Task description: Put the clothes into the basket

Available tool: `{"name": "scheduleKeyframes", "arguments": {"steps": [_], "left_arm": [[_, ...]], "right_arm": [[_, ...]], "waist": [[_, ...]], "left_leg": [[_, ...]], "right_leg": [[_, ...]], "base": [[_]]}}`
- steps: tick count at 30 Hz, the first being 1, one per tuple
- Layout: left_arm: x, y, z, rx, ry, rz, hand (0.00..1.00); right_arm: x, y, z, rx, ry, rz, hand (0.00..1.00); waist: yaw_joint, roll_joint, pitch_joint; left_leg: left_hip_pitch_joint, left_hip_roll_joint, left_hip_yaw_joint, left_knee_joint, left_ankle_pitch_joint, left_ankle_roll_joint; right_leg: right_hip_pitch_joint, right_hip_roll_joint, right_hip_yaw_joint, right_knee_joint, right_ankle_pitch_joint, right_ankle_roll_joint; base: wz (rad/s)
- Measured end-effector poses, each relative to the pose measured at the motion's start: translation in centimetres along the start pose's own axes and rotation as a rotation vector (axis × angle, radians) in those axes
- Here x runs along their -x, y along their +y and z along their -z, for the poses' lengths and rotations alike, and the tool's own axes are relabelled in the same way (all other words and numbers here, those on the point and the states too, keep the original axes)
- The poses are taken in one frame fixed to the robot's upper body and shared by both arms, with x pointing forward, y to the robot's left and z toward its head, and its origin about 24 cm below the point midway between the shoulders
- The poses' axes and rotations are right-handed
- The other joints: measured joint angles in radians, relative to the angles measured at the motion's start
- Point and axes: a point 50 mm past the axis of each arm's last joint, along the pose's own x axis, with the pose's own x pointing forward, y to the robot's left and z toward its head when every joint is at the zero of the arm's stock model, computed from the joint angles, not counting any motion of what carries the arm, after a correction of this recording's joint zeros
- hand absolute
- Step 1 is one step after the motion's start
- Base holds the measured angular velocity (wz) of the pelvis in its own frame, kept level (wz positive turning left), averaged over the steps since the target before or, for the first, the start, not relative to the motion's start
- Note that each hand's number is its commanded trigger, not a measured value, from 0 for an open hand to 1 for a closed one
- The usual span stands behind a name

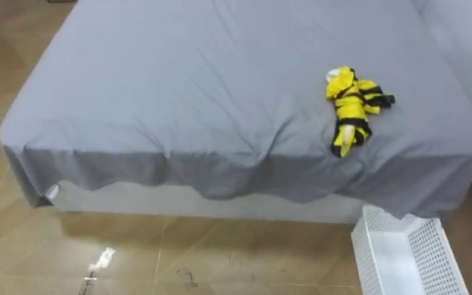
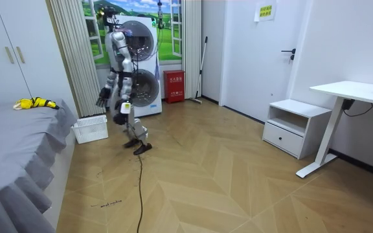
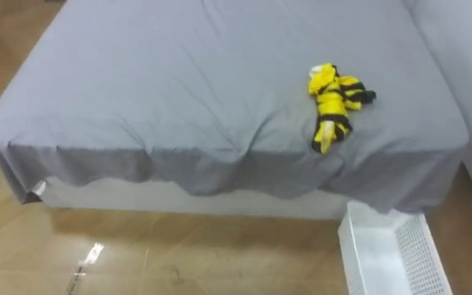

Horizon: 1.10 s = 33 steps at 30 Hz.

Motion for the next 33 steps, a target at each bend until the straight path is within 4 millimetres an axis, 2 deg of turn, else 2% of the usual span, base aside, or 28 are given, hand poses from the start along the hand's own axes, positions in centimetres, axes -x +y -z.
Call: {"name": "scheduleKeyframes", "arguments": {"steps": [1, 2, 3, 4, 5, 6, 7, 8, 9, 10, 11, 12, 13, 14, 16, 17, 19, 20, 21, 22, 23, 24, 27, 29, 30, 31, 32, 33], "left_arm": [[0.0, -0.2, 0.1, -0.032, 0.007, 0.011, 0.0], [0.0, -0.2, 0.3, -0.045, 0.011, 0.015, 0.0], [0.1, -0.4, 0.7, -0.045, 0.024, 0.021, 0.0], [0.2, -0.3, 0.8, -0.051, 0.027, 0.024, 0.0], [0.2, -0.3, 1.0, -0.05, 0.033, 0.023, 0.0], [0.5, 0.1, 1.8, -0.051, 0.051, 0.015, 0.0], [0.6, 0.4, 2.0, -0.045, 0.058, 0.009, 0.0], [0.6, 0.6, 2.1, -0.039, 0.059, 0.006, 0.0], [0.8, 0.8, 2.3, -0.028, 0.057, -0.001, 0.0], [0.9, 1.2, 2.3, -0.007, 0.041, -0.011, 0.0], [1.2, 1.9, 2.6, 0.001, 0.044, -0.028, 0.0], [1.7, 3.2, 3.5, 0.01, 0.061, -0.062, 0.0], [2.1, 3.7, 4.2, 0.024, 0.076, -0.078, 0.0], [2.2, 4.0, 4.3, 0.031, 0.078, -0.088, 0.0], [2.2, 4.5, 3.6, 0.07, 0.041, -0.11, 0.0], [2.2, 4.5, 3.5, 0.078, 0.032, -0.111, 0.0], [2.2, 4.3, 3.2, 0.11, 0.001, -0.108, 0.0], [2.1, 4.1, 3.1, 0.12, -0.004, -0.104, 0.0], [2.0, 3.9, 3.0, 0.127, -0.014, -0.099, 0.0], [2.0, 3.8, 2.8, 0.127, -0.021, -0.095, 0.0], [2.0, 3.9, 2.9, 0.127, -0.022, -0.094, 0.0], [2.2, 4.1, 3.3, 0.126, -0.012, -0.1, 0.0], [2.3, 4.2, 3.5, 0.122, -0.002, -0.099, 0.0], [2.3, 4.3, 3.9, 0.116, 0.024, -0.1, 0.0], [2.3, 4.3, 4.0, 0.113, 0.039, -0.099, 0.0], [2.3, 4.3, 4.0, 0.11, 0.051, -0.099, 0.0], [2.2, 4.3, 4.0, 0.107, 0.055, -0.099, 0.0], [2.2, 4.4, 3.7, 0.097, 0.051, -0.102, 0.0]], "right_arm": [[0.0, 0.2, -0.4, -0.001, -0.023, -0.002, 0.0], [0.0, 0.2, -0.6, -0.001, -0.03, 0.0, 0.0], [0.0, 0.3, -0.8, -0.002, -0.045, 0.009, 0.0], [0.0, 0.4, -1.4, -0.012, -0.075, 0.012, 0.0], [0.0, 0.5, -1.8, -0.017, -0.095, 0.013, 0.0], [-0.1, 0.7, -2.7, -0.021, -0.138, 0.012, 0.0], [-0.2, 1.0, -3.5, -0.021, -0.173, 0.012, 0.0], [-0.3, 1.2, -3.9, -0.021, -0.186, 0.013, 0.0], [-0.2, 1.4, -4.8, -0.023, -0.221, 0.013, 0.0], [0.0, 1.6, -5.4, -0.024, -0.252, 0.003, 0.0], [0.2, 1.8, -5.5, -0.028, -0.264, -0.005, 0.0], [0.5, 2.0, -5.9, -0.032, -0.29, -0.017, 0.0], [0.5, 2.1, -6.8, -0.028, -0.322, -0.021, 0.0], [0.5, 2.0, -6.9, -0.037, -0.327, -0.018, 0.0], [0.6, 1.8, -6.8, -0.057, -0.325, -0.001, 0.0], [0.6, 1.7, -6.8, -0.061, -0.325, 0.005, 0.0], [0.7, 1.2, -7.1, -0.057, -0.339, 0.029, 0.0], [0.8, 1.2, -7.3, -0.055, -0.347, 0.032, 0.0], [0.9, 1.0, -7.6, -0.052, -0.358, 0.039, 0.0], [0.9, 1.0, -7.8, -0.053, -0.363, 0.051, 0.0], [0.9, 1.0, -7.7, -0.055, -0.363, 0.056, 0.0], [0.9, 1.0, -7.7, -0.056, -0.363, 0.061, 0.0], [1.2, 0.3, -8.6, -0.058, -0.394, 0.092, 0.0], [1.2, -0.4, -9.1, -0.071, -0.409, 0.129, 0.0], [1.2, -0.6, -9.7, -0.079, -0.425, 0.154, 0.0], [1.1, -0.8, -10.4, -0.082, -0.447, 0.176, 0.0], [1.1, -0.9, -10.7, -0.082, -0.454, 0.185, 0.0], [1.0, -0.7, -11.5, -0.069, -0.474, 0.187, 0.0]], "waist": [[-0.007, 0.0, -0.0031], [-0.011, -0.001, -0.0038], [-0.022, 0.006, -0.0117], [-0.011, 0.006, -0.0144], [-0.001, 0.01, -0.0183], [0.015, 0.024, -0.0321], [0.011, 0.037, -0.027], [0.012, 0.037, -0.0264], [0.01, 0.039, -0.0256], [0.001, 0.025, -0.0073], [0.001, 0.022, -0.0134], [0.008, 0.032, -0.0244], [0.005, 0.029, -0.0168], [-0.002, 0.036, -0.0223], [-0.022, -0.004, -0.0101], [-0.021, -0.009, -0.0117], [-0.003, -0.017, -0.0183], [0.003, -0.014, -0.0194], [0.007, -0.016, -0.0224], [0.011, -0.012, -0.0263], [0.014, -0.014, -0.0271], [0.01, -0.016, -0.0401], [-0.006, -0.013, -0.0389], [-0.009, -0.014, -0.0368], [-0.015, -0.014, -0.0298], [-0.021, -0.007, -0.022], [-0.022, 0.001, -0.0159], [-0.003, -0.011, -0.0144]], "left_leg": [[0.039, 0.011, -0.015, -0.02, -0.012, -0.013], [0.063, 0.013, -0.015, -0.033, -0.017, -0.021], [0.103, 0.031, -0.027, -0.049, -0.028, -0.036], [0.127, 0.044, -0.031, -0.049, -0.037, -0.053], [0.134, 0.057, -0.033, -0.044, -0.045, -0.066], [0.142, 0.083, -0.039, -0.032, -0.054, -0.095], [0.156, 0.097, -0.033, -0.025, -0.044, -0.142], [0.164, 0.1, -0.022, -0.016, -0.032, -0.161], [0.178, 0.111, -0.014, 0.025, -0.01, -0.195], [0.202, 0.129, -0.022, 0.096, 0.013, -0.199], [0.192, 0.139, -0.029, 0.16, 0.013, -0.199], [0.15, 0.158, -0.024, 0.329, 0.017, -0.199], [0.1, 0.185, -0.039, 0.491, 0.055, -0.193], [0.073, 0.194, -0.046, 0.554, 0.073, -0.19], [-0.033, 0.193, -0.039, 0.64, 0.02, -0.154], [-0.063, 0.191, -0.037, 0.631, 0.0, -0.155], [-0.173, 0.16, -0.037, 0.524, -0.061, -0.155], [-0.197, 0.157, -0.033, 0.483, -0.063, -0.157], [-0.243, 0.144, -0.029, 0.385, -0.061, -0.157], [-0.276, 0.141, -0.025, 0.293, -0.024, -0.139], [-0.279, 0.138, -0.025, 0.268, 0.017, -0.131], [-0.252, 0.122, -0.024, 0.226, 0.051, -0.106], [-0.184, 0.092, 0.0, 0.138, 0.067, -0.094], [-0.147, 0.081, -0.034, 0.087, 0.075, -0.095], [-0.127, 0.073, -0.081, 0.054, 0.085, -0.096], [-0.116, 0.074, -0.128, 0.029, 0.092, -0.098], [-0.119, 0.077, -0.16, 0.027, 0.094, -0.1], [-0.135, 0.072, -0.223, 0.028, 0.094, -0.102]], "right_leg": [[-0.017, 0.024, -0.01, -0.178, 0.042, -0.007], [-0.025, 0.028, -0.015, -0.252, 0.097, -0.017], [-0.03, 0.035, -0.035, -0.336, 0.213, -0.033], [-0.032, 0.05, -0.04, -0.39, 0.3, -0.062], [-0.032, 0.065, -0.042, -0.387, 0.317, -0.078], [-0.018, 0.084, -0.063, -0.355, 0.297, -0.095], [-0.006, 0.099, -0.068, -0.316, 0.26, -0.111], [-0.003, 0.098, -0.065, -0.287, 0.239, -0.119], [0.004, 0.094, -0.07, -0.219, 0.201, -0.126], [-0.01, 0.089, -0.113, -0.124, 0.162, -0.13], [0.005, 0.095, -0.133, -0.144, 0.157, -0.129], [0.084, 0.105, -0.167, -0.241, 0.115, -0.145], [0.14, 0.138, -0.161, -0.265, 0.083, -0.158], [0.162, 0.146, -0.154, -0.278, 0.078, -0.158], [0.264, 0.145, -0.138, -0.374, 0.082, -0.152], [0.285, 0.146, -0.132, -0.397, 0.084, -0.151], [0.331, 0.145, -0.074, -0.438, 0.084, -0.145], [0.336, 0.145, -0.06, -0.444, 0.085, -0.143], [0.342, 0.144, -0.029, -0.454, 0.084, -0.137], [0.352, 0.143, 0.007, -0.459, 0.084, -0.13], [0.355, 0.14, 0.026, -0.463, 0.083, -0.125], [0.363, 0.132, 0.056, -0.471, 0.081, -0.111], [0.367, 0.109, 0.074, -0.471, 0.084, -0.091], [0.367, 0.103, 0.05, -0.453, 0.088, -0.082], [0.355, 0.095, 0.031, -0.423, 0.085, -0.069], [0.322, 0.094, 0.02, -0.375, 0.08, -0.035], [0.299, 0.093, 0.022, -0.36, 0.066, -0.015], [0.242, 0.075, 0.051, -0.425, 0.078, -0.017]], "base": [[0.52], [0.72], [0.48], [0.3], [-0.17], [-0.16], [-0.11], [0.14], [0.07], [0.09], [-0.21], [-0.44], [-0.46], [-0.13], [0.09], [-0.21], [-0.62], [-0.8], [-0.78], [-0.83], [-0.86], [-0.66], [-0.42], [-0.23], [-0.14], [-0.16], [-0.51], [-0.71]]}}
